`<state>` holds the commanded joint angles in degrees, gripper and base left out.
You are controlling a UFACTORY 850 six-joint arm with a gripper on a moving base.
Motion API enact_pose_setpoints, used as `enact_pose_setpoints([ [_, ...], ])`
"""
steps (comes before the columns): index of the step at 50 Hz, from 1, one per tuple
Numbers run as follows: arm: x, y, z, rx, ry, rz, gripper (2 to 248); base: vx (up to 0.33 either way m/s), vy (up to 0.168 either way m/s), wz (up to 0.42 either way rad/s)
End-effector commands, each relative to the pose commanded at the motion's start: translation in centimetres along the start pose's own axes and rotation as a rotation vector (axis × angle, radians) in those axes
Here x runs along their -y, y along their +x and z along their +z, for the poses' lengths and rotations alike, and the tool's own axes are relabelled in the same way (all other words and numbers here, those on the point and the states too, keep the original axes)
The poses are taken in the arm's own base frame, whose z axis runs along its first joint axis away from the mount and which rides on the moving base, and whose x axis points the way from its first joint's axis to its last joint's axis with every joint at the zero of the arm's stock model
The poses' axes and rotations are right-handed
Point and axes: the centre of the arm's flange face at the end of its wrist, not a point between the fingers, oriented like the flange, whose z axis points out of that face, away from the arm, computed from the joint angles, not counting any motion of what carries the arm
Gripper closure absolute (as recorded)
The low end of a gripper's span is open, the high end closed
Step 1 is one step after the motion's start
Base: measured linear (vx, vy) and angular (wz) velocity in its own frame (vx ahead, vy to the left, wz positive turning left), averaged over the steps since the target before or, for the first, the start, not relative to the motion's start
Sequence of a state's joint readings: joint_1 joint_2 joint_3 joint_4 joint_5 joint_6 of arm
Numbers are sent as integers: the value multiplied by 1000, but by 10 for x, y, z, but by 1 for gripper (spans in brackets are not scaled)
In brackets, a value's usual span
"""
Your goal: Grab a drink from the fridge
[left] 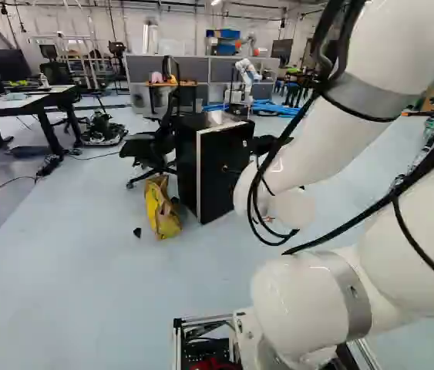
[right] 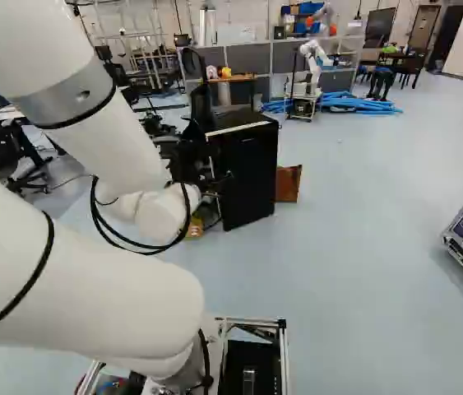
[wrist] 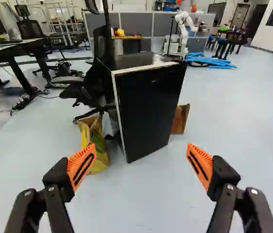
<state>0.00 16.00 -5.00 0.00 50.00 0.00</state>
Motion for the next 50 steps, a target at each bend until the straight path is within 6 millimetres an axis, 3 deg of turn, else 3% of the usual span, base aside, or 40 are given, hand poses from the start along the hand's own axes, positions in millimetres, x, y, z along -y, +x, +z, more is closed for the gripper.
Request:
enact_pose_setpoints([
  [50,0,0,0,0,0,0,3,0,0,0],
])
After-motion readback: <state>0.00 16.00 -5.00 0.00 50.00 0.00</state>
